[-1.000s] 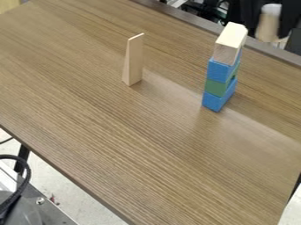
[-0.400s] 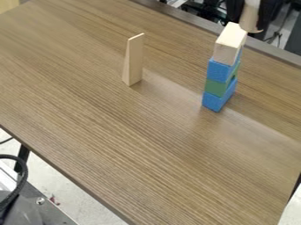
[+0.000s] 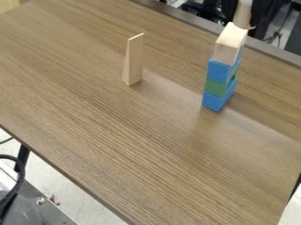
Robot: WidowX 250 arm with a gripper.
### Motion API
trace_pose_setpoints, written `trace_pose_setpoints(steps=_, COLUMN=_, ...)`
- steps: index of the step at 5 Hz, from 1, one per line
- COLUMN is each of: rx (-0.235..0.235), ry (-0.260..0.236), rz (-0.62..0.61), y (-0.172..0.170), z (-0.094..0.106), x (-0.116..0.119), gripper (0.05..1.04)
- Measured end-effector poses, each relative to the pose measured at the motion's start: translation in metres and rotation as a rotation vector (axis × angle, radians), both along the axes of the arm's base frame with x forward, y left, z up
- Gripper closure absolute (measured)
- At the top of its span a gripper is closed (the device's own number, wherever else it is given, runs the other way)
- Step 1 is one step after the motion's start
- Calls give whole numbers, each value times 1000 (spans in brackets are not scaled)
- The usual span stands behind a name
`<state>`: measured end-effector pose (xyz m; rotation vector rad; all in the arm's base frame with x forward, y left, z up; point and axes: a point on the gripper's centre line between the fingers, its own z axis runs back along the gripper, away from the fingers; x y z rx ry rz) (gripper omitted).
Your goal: Put the grey cylinder on top of the grey rectangular
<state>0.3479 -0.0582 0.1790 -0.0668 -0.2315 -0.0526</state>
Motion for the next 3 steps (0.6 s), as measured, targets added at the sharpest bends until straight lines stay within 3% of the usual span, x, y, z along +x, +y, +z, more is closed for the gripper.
trace_pose_setpoints(steps=1, rx=7, ry=22, rz=5, y=4, z=-14, x=6, gripper=558)
trace_pose_setpoints(steps=3, rx=19, ry=-5, rz=-3, y=6, z=-16, x=12, gripper=558)
